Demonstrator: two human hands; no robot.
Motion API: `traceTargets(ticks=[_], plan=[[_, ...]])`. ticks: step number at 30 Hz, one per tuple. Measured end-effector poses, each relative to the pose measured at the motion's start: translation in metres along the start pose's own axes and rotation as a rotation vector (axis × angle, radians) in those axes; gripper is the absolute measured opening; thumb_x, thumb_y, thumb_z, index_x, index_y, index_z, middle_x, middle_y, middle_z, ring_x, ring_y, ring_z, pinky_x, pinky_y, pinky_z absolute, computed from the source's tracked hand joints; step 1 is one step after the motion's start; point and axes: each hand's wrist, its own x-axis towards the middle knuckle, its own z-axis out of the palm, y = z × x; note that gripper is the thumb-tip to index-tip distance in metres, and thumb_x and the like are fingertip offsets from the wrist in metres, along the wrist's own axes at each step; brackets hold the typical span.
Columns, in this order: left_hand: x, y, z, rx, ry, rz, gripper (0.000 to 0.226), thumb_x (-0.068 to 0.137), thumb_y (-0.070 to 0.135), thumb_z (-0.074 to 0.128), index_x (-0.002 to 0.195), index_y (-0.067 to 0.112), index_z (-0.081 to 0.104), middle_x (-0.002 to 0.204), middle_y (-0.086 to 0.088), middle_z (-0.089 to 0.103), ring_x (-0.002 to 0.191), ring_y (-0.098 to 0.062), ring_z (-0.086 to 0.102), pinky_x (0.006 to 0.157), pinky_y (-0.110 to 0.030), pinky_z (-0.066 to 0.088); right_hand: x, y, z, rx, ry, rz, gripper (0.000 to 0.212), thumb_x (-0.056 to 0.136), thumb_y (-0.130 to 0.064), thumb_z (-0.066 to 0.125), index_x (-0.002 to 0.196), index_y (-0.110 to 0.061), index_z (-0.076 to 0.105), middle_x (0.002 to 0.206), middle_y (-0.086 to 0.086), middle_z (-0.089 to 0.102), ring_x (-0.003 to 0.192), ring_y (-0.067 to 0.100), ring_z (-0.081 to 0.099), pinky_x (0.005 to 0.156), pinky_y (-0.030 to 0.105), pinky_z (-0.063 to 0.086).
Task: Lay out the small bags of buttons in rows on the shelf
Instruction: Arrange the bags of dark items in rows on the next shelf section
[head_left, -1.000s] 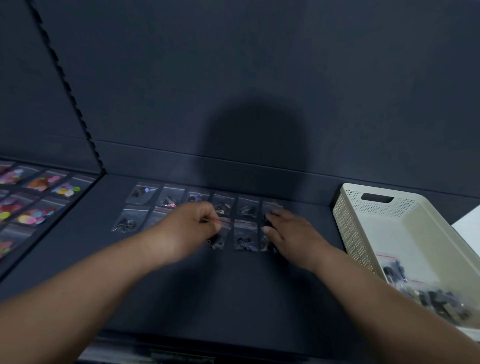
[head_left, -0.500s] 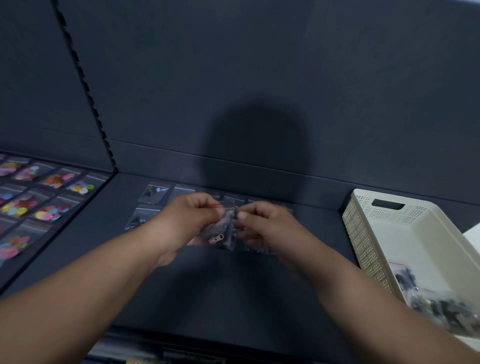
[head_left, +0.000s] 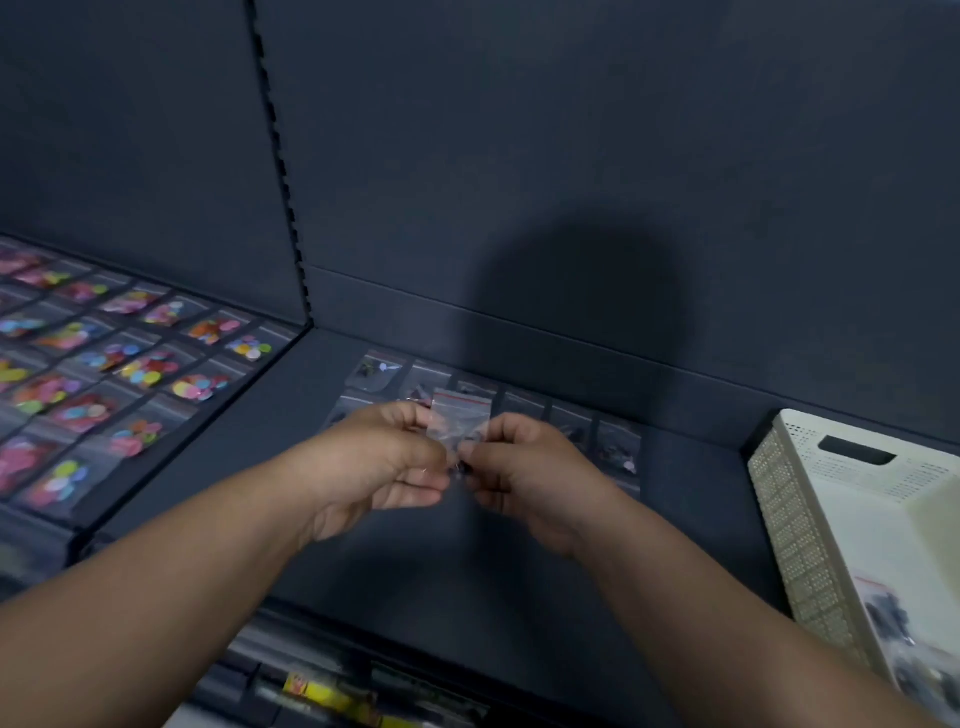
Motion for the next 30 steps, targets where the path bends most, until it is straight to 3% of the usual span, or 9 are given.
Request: traceTargets(ticks=[8, 14, 16, 18, 20, 23, 27, 30], plan=[[-0.021, -0.034, -0.026, -0.029, 0.116, -0.085, 0.025, 0.080, -0.003, 0.066, 0.100, 0.011, 0.059, 0.074, -0.007, 0.065, 0.055, -0.009, 0.061, 0.053, -0.021, 0.053, 0.005, 0.022, 0.028, -0.091, -0.107, 0.111, 0.017, 0.085, -0.006, 0.063, 0.083, -0.019, 0.052, 0.068, 0.000, 0.066, 0.054, 0.007, 0.059, 0.053, 0.020, 0.046], [-0.026, -0.045, -0.062, 0.202, 0.158, -0.069, 0.022, 0.079, -0.002, 0.067, 0.095, 0.011, 0.060, 0.076, -0.008, 0.063, 0.063, -0.013, 0.062, 0.053, -0.020, 0.051, 0.002, 0.033, 0.071, -0.263, -0.033, 0.079, 0.011, 0.089, -0.005, 0.056, 0.091, -0.016, 0.055, 0.069, 0.000, 0.065, 0.055, 0.008, 0.060, 0.056, 0.021, 0.048], [-0.025, -0.042, -0.076, 0.295, 0.157, -0.047, 0.021, 0.080, -0.001, 0.067, 0.093, 0.013, 0.058, 0.079, -0.011, 0.063, 0.065, -0.015, 0.061, 0.055, -0.021, 0.053, 0.007, 0.035, 0.084, -0.325, 0.023, 0.053, 0.018, 0.090, -0.004, 0.053, 0.107, -0.012, 0.055, 0.072, 0.002, 0.063, 0.060, 0.013, 0.060, 0.059, 0.025, 0.049], [-0.022, -0.041, -0.091, 0.406, 0.148, -0.015, 0.025, 0.080, 0.002, 0.068, 0.097, 0.014, 0.056, 0.084, -0.012, 0.064, 0.069, -0.017, 0.061, 0.061, -0.025, 0.054, 0.012, 0.037, 0.093, -0.497, 0.079, -0.018, 0.036, 0.091, -0.010, 0.053, 0.126, -0.011, 0.048, 0.083, 0.001, 0.064, 0.073, 0.018, 0.064, 0.072, 0.033, 0.055], [-0.019, -0.043, -0.108, 0.651, 0.156, 0.040, 0.033, 0.080, 0.011, 0.069, 0.109, 0.016, 0.053, 0.098, -0.007, 0.064, 0.081, -0.018, 0.061, 0.072, -0.030, 0.051, 0.011, 0.038, 0.096, -0.771, 0.142, -0.108, 0.045, 0.092, -0.017, 0.052, 0.136, -0.018, 0.043, 0.106, -0.001, 0.063, 0.096, 0.019, 0.062, 0.089, 0.034, 0.050], [-0.018, -0.046, -0.124, 1.029, 0.159, 0.204, 0.045, 0.087, 0.023, 0.062, 0.129, 0.020, 0.046, 0.126, 0.000, 0.051, 0.110, -0.018, 0.054, 0.085, -0.024, 0.042, 0.000, 0.039, 0.100, -1.112, 0.168, -0.329, 0.039, 0.093, -0.019, 0.050, 0.132, -0.021, 0.048, 0.128, -0.001, 0.053, 0.118, 0.019, 0.049, 0.099, 0.027, 0.039], [-0.018, -0.053, -0.130, 1.154, -0.040, 0.526, 0.030, 0.095, 0.017, 0.045, 0.122, 0.019, 0.056, 0.126, 0.004, 0.053, 0.118, -0.016, 0.046, 0.098, -0.020, 0.032, -0.001, 0.051, 0.108, -1.350, 0.024, -0.378, 0.044, 0.093, -0.020, 0.048, 0.136, -0.025, 0.046, 0.144, -0.005, 0.042, 0.131, 0.023, 0.034, 0.109, 0.038, 0.031], [-0.016, -0.058, -0.138, 1.258, -0.190, 0.617, 0.044, 0.089, 0.021, 0.032, 0.122, 0.017, 0.060, 0.126, 0.002, 0.059, 0.119, -0.019, 0.047, 0.104, -0.029, 0.035, 0.004, 0.053, 0.112, -1.435, -0.002, -0.318, 0.049, 0.098, -0.024, 0.040, 0.146, -0.029, 0.030, 0.154, -0.009, 0.027, 0.141, 0.019, 0.020, 0.115, 0.036, 0.018]])
